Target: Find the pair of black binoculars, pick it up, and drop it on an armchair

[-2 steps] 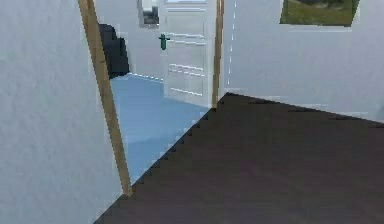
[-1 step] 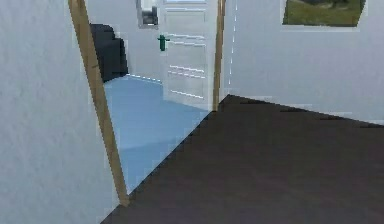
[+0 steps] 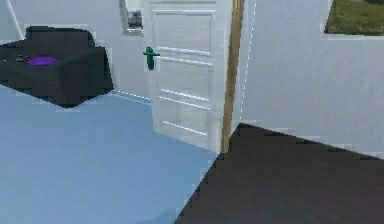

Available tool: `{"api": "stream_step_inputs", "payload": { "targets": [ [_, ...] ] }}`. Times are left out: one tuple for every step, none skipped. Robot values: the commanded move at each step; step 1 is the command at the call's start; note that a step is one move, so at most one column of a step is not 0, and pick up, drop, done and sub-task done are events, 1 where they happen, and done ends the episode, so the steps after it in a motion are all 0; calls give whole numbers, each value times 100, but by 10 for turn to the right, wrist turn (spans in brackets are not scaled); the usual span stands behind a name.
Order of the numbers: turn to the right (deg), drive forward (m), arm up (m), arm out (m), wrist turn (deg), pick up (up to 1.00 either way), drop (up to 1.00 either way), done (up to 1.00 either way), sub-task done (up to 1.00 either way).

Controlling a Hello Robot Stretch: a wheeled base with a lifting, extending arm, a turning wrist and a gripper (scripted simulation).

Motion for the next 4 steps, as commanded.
{"api": "stream_step_inputs", "payload": {
  "targets": [
    [-60,0,0,0,0,0,0,0,0],
    [0,10,0,0,0,0,0,0,0],
    [-90,0,0,0,0,0,0,0,0],
    [0,35,0,0,0,0,0,0,0]
  ]
}}
